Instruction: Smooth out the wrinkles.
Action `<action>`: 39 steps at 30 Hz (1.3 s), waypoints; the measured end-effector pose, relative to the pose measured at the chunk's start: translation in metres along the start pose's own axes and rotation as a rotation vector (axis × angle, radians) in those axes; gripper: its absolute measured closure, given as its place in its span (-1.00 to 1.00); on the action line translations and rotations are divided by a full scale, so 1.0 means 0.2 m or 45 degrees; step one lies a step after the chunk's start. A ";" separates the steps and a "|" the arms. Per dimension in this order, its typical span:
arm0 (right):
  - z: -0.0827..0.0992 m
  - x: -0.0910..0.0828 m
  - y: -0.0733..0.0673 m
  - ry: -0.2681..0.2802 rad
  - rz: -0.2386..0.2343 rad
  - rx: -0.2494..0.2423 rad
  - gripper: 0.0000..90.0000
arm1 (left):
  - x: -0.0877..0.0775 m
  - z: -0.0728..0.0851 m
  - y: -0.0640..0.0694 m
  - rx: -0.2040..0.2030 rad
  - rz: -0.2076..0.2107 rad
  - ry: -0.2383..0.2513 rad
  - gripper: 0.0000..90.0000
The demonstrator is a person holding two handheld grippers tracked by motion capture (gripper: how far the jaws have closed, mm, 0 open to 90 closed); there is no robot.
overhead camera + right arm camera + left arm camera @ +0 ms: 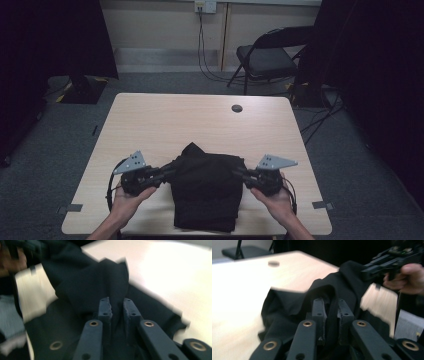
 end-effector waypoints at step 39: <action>0.30 0.25 -0.26 -0.365 -0.154 -0.160 -0.17 | 0.35 0.15 0.17 0.156 0.098 -0.398 0.37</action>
Point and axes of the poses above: each handheld gripper's, and its own axes: x roughly forward along the jaws, z roughly out of its underside, y roughly to its right, the point moved 10 cm from there along x, roughly forward along the jaws, and after that the axes turned 15 degrees about -y, right-handed, at the moved point
